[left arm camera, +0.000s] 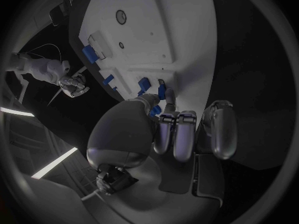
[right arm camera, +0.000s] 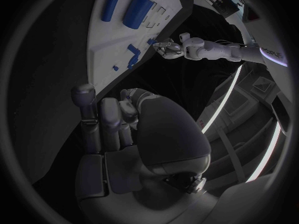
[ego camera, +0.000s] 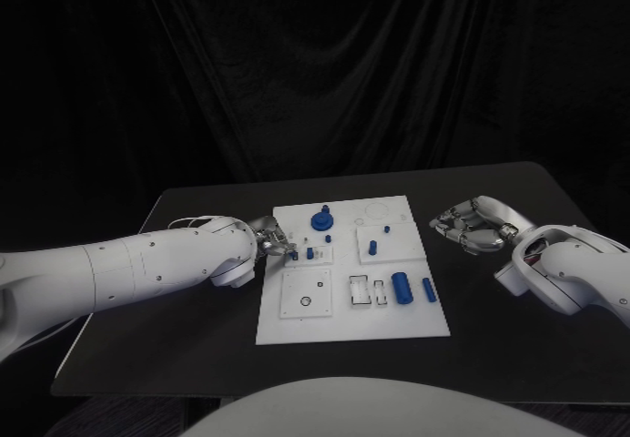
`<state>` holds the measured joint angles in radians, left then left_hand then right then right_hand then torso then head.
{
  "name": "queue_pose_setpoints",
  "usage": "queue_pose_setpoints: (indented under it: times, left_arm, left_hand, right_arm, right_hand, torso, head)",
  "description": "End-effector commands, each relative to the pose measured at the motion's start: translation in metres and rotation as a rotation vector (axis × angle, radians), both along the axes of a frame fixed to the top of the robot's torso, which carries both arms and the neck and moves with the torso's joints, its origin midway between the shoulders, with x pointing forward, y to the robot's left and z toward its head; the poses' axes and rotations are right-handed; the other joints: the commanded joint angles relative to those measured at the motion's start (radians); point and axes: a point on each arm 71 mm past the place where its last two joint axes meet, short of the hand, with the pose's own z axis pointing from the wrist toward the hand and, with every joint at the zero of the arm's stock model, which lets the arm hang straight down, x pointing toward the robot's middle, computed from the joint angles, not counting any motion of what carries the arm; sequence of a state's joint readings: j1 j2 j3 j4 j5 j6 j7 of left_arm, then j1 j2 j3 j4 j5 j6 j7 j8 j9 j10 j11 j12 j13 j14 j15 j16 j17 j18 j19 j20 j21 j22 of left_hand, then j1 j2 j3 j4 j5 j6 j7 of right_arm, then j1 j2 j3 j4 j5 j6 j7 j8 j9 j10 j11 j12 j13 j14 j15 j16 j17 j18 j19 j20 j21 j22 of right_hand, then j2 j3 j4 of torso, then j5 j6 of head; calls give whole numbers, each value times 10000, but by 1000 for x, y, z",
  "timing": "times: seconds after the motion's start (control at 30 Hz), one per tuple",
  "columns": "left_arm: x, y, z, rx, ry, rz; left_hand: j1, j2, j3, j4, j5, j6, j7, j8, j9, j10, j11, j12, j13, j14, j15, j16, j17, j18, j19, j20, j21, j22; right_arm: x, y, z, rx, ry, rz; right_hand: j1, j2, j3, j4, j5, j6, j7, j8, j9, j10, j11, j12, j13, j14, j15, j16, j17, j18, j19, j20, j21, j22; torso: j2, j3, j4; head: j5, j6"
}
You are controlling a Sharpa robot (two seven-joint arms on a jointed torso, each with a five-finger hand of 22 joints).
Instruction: Assemble the parts on the task board
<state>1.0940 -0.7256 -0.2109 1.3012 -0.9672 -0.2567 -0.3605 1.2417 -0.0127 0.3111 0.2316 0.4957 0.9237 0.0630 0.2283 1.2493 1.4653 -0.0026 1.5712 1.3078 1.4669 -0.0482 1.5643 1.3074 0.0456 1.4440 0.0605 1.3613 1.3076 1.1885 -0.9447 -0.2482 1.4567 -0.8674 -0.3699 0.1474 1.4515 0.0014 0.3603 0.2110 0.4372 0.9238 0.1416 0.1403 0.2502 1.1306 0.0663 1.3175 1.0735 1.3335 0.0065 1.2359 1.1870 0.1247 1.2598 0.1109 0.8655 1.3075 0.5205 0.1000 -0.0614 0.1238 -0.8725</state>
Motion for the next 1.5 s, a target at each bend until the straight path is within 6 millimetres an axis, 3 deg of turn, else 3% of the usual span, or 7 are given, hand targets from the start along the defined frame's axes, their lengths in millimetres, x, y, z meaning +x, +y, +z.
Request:
queue_pose_setpoints:
  times: [0.03,1.27,1.3,1.37,1.4,1.43,1.5]
  left_arm:
    - [-2,-2,-1,-143,25,-81]
    - [-7,-1,-1,-155,147,-111]
    - [-7,-2,-2,-152,159,-116]
    - [-7,-2,-2,-141,190,-128]
    - [-7,-2,-2,-131,212,-133]
    - [-7,-2,-2,-123,229,-136]
    - [-7,-3,-2,-103,265,-138]
  left_hand:
    - [-35,-91,43,-1,-40,-38,-59,13,-4,1055,-53,-4,2630,1039,-75,65,2634,91,-7,-30,-54,1906]
    - [-21,-116,125,-33,-28,-28,-65,14,-11,1055,-56,-4,2630,1039,-75,65,2634,96,-20,-32,-80,1897]
    - [-26,-125,142,-38,-81,-24,-64,16,-13,1055,-55,-4,2630,1039,-75,65,2634,96,-19,-33,-80,1897]
    - [-97,-150,246,-45,-689,12,-59,22,-33,1055,-50,-4,2630,1039,-73,65,2634,94,-13,-34,-82,1897]
    - [-104,-152,251,-44,-730,15,-58,22,-35,1055,-49,-4,2630,1039,-73,65,2634,94,-13,-34,-83,1896]
    - [-181,-145,248,-9,-1249,16,-53,9,-57,1055,-44,-4,2630,1039,-70,65,2634,96,-23,-24,-108,1889]
    - [-253,-140,215,27,-1613,16,-36,-9,-82,1055,-30,-4,2630,1039,-59,65,2634,98,-23,-22,-112,1889]
  right_arm:
    - [-1,0,-2,-59,159,-57]
    - [-1,-1,-3,-100,266,-74]
    - [-1,-1,-3,-101,266,-76]
    - [-1,-1,-3,-102,268,-79]
    - [-1,-1,-3,-103,269,-81]
    - [-1,-1,-3,-103,271,-83]
    - [-1,-1,-3,-105,275,-84]
  right_hand:
    - [99,12,9,-66,51,21,44,52,16,-52,18,-48,0,-37,-29,33,11,91,-51,-9,-46,859]
    - [99,12,9,-66,51,21,44,52,16,-52,18,-48,0,-37,-29,33,11,91,-51,-9,-46,859]
    - [99,12,9,-66,51,21,44,52,16,-52,18,-48,0,-37,-29,33,11,91,-51,-9,-46,859]
    - [99,12,9,-66,51,21,44,52,16,-52,18,-48,0,-37,-29,33,11,91,-51,-9,-46,859]
    - [99,12,9,-66,51,21,44,52,16,-52,18,-48,0,-37,-29,33,11,91,-51,-9,-46,859]
    - [79,14,21,-76,51,27,45,60,21,-55,19,-48,-8,-38,-26,35,9,94,-55,-7,-65,855]
    - [79,14,21,-76,51,27,45,60,21,-55,19,-48,-8,-38,-26,35,9,94,-55,-7,-65,855]
  torso:
    - [4,3,-8]
    - [0,0,-7]
    - [1,-1,-8]
    - [3,0,-6]
    - [4,1,-5]
    - [4,1,-5]
    - [5,2,-5]
  head:
    - [18,-2]
    - [7,-2]
    - [4,-2]
    - [1,-2]
    - [1,-2]
    - [1,-2]
    - [0,-2]
